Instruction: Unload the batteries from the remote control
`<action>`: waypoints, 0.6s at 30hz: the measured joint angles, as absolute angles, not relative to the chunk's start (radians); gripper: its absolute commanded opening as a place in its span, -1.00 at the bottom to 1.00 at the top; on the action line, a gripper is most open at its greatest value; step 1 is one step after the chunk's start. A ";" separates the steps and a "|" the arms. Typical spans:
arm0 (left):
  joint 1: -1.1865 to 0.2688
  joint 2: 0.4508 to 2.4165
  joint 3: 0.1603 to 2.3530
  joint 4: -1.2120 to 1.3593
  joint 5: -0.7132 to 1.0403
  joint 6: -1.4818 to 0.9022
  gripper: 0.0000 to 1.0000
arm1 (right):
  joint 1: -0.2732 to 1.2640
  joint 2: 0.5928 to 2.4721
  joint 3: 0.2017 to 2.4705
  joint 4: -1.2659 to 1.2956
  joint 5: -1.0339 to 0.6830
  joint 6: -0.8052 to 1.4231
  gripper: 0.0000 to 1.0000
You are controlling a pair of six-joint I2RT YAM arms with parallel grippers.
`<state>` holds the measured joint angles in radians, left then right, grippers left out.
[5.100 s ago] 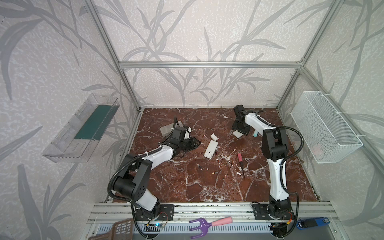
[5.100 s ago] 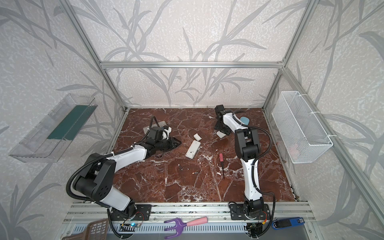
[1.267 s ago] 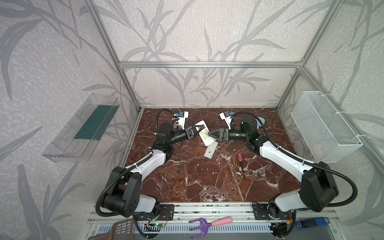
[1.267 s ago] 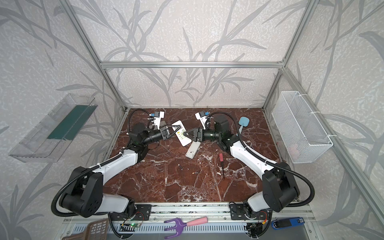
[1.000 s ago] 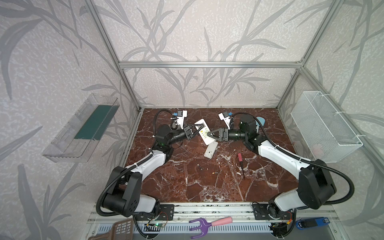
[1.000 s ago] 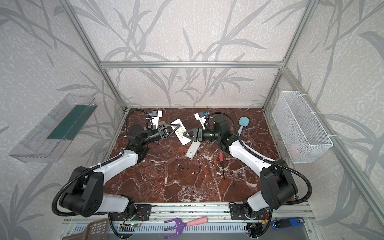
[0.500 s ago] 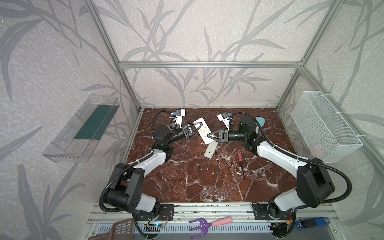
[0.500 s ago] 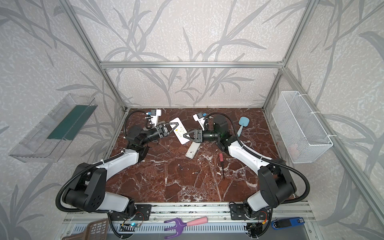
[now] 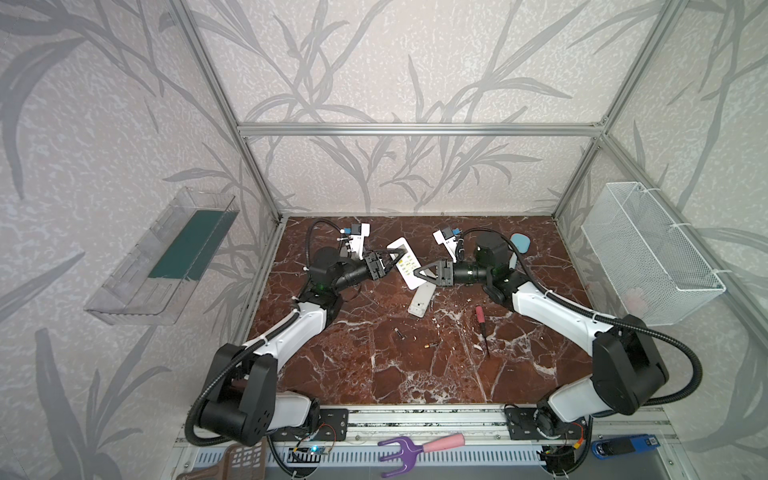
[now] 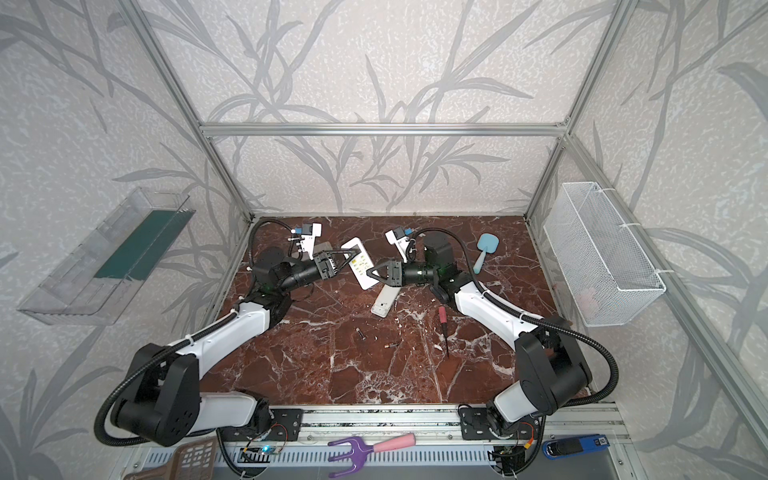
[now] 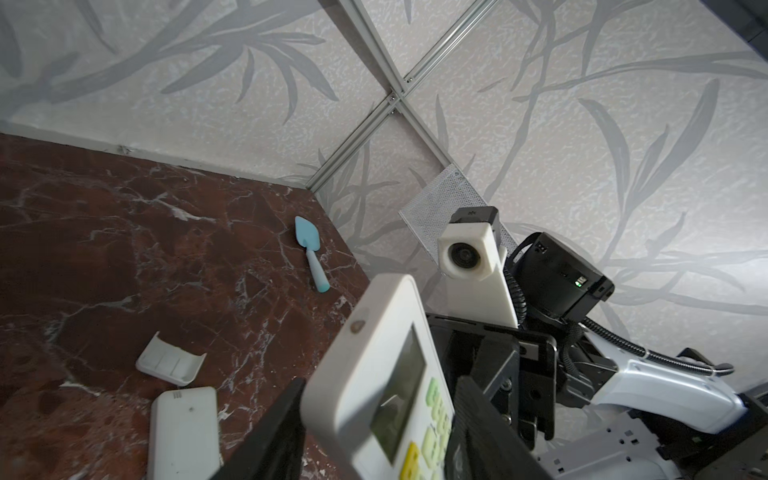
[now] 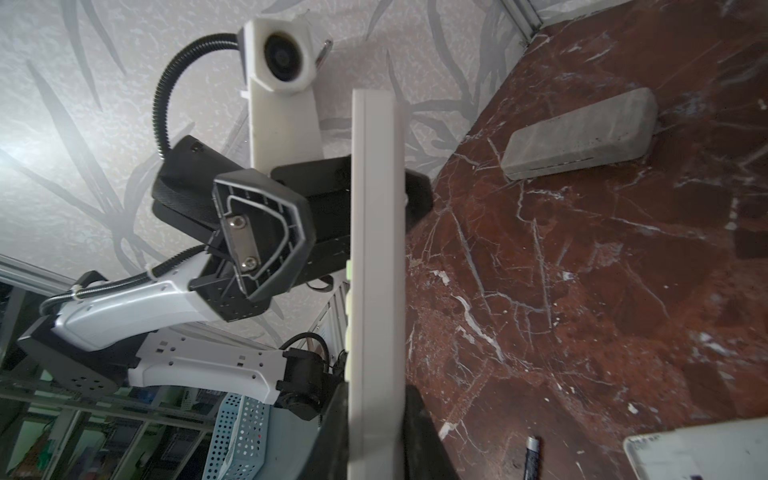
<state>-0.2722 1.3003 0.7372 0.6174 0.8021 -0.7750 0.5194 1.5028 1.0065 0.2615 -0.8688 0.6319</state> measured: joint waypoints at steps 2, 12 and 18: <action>-0.270 1.249 0.748 0.502 0.755 -0.714 0.37 | 0.527 1.487 1.013 0.184 -0.815 0.571 -0.94; -0.261 1.092 0.816 0.044 0.462 -0.669 0.21 | 0.747 1.437 1.151 -0.170 -0.292 0.148 -0.94; -0.260 1.076 0.889 -0.184 0.411 -0.804 0.16 | 0.836 1.436 1.141 -0.192 -0.036 -0.013 -0.94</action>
<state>-0.2596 1.0760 0.8894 -0.1841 0.4114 -0.8040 0.8360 1.4364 1.1412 -0.1925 -0.0360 -0.0132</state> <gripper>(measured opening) 0.580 0.196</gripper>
